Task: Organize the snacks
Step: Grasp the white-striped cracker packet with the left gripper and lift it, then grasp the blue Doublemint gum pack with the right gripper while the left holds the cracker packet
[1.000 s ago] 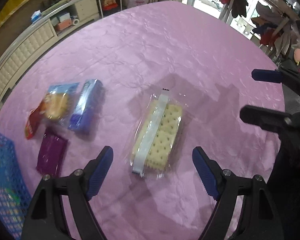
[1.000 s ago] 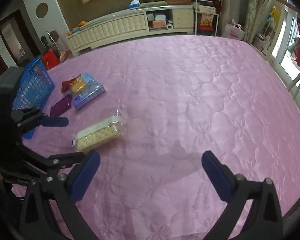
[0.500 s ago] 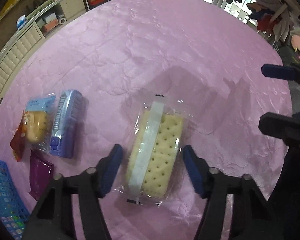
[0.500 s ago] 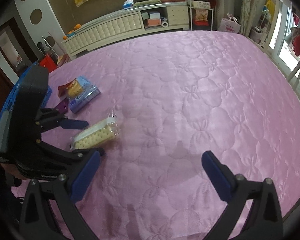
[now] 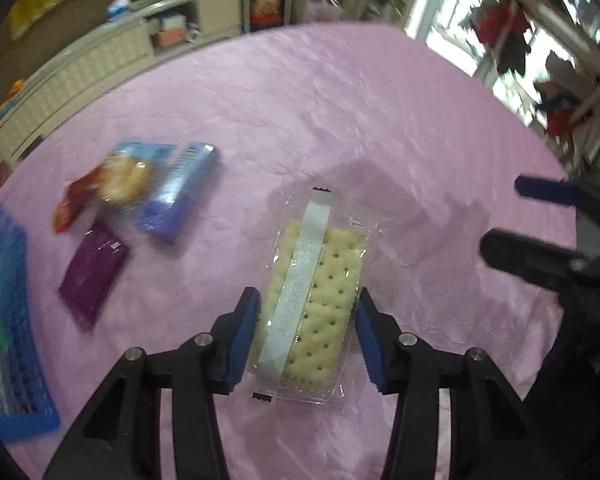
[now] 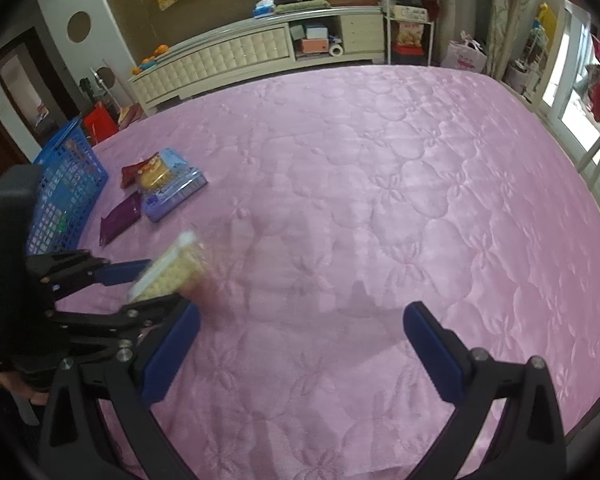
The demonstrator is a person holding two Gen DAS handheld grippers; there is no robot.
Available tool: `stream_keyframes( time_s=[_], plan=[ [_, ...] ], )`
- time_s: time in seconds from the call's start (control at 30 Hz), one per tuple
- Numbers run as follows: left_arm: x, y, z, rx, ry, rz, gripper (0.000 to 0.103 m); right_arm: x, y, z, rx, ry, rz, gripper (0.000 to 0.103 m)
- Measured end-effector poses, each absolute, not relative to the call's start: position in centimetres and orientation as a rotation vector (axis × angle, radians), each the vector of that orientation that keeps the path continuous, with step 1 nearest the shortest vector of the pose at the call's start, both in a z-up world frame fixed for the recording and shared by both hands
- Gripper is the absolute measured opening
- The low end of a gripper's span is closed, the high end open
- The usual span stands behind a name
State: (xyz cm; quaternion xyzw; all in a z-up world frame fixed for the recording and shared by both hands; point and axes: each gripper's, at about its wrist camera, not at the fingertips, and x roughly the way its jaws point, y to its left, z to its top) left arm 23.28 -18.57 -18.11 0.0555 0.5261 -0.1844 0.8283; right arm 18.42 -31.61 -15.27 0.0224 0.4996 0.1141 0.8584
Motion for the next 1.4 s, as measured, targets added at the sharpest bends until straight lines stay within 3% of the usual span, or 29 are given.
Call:
stream_keyframes(
  time_s=[0.27, 0.6, 0.9, 1.23, 1.4],
  plan=[
    [20.4, -13.7, -13.8, 0.014, 0.971, -0.196, 0.045, 19.6, -29.2, -14.9, -0.013, 1.091, 0.362, 0.103],
    [20.2, -9.2, -13.3, -0.066, 0.942, -0.053, 0.045, 24.0, -23.2, -12.1, -0.151, 0.998, 0.588, 0.103],
    [21.9, -9.0, -13.8, -0.046, 0.940, 0.000, 0.045, 27.2, -18.1, -16.4, -0.376, 1.018, 0.701, 0.103],
    [22.6, -9.2, -14.4, -0.016, 0.957, 0.015, 0.045, 30.1, -16.4, -19.5, -0.330, 1.070, 0.773, 0.102],
    [22.9, -9.4, -14.4, -0.009, 0.963, 0.014, 0.045, 30.6, -15.7, -19.9, -0.342, 1.054, 0.799, 0.097]
  ],
)
